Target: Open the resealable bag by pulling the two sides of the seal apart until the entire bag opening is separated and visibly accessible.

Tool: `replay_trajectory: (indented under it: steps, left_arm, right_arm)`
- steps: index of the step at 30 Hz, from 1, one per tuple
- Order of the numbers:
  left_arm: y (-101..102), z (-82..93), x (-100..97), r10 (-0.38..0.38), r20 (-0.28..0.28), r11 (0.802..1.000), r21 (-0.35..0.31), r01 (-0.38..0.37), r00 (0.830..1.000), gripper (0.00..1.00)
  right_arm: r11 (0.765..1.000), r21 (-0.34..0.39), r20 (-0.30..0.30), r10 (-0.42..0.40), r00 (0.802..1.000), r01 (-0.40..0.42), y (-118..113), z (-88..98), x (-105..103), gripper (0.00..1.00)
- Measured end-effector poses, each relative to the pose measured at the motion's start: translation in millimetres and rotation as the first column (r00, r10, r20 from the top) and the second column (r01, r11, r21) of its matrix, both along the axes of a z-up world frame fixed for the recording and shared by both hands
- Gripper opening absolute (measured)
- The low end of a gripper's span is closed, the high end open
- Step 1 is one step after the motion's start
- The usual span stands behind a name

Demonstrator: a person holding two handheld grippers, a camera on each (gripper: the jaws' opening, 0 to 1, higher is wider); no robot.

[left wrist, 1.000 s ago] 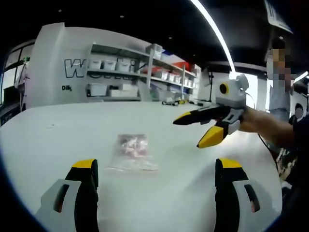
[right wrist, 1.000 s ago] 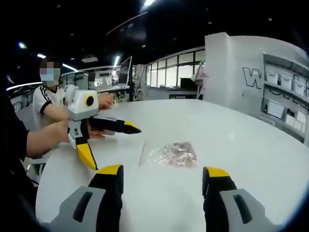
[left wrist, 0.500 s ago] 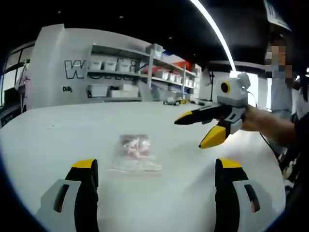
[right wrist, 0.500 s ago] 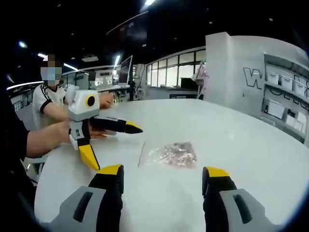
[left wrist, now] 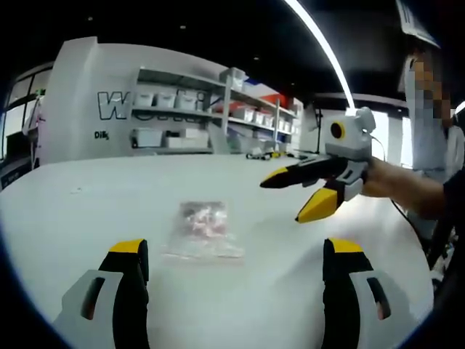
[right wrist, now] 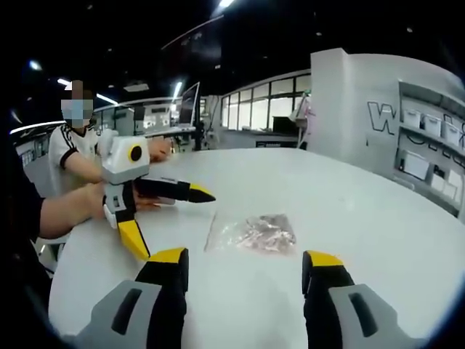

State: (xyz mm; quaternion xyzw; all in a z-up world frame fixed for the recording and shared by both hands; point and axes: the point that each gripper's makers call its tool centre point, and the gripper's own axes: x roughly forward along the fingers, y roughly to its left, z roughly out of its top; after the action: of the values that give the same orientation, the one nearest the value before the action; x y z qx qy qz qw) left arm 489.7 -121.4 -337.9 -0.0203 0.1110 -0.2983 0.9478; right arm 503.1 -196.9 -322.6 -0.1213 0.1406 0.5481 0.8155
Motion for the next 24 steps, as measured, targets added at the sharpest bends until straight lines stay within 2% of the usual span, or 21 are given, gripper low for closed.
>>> replay_trajectory:
  steps: [24]
  left_arm:
    - [-0.6,0.6,0.2,0.003,0.005,1.0,-0.012,-0.003,1.0,0.99]
  right_arm:
    - [1.0,-0.004,0.001,0.012,1.0,-0.012,7.9,-2.4,2.2,0.61]
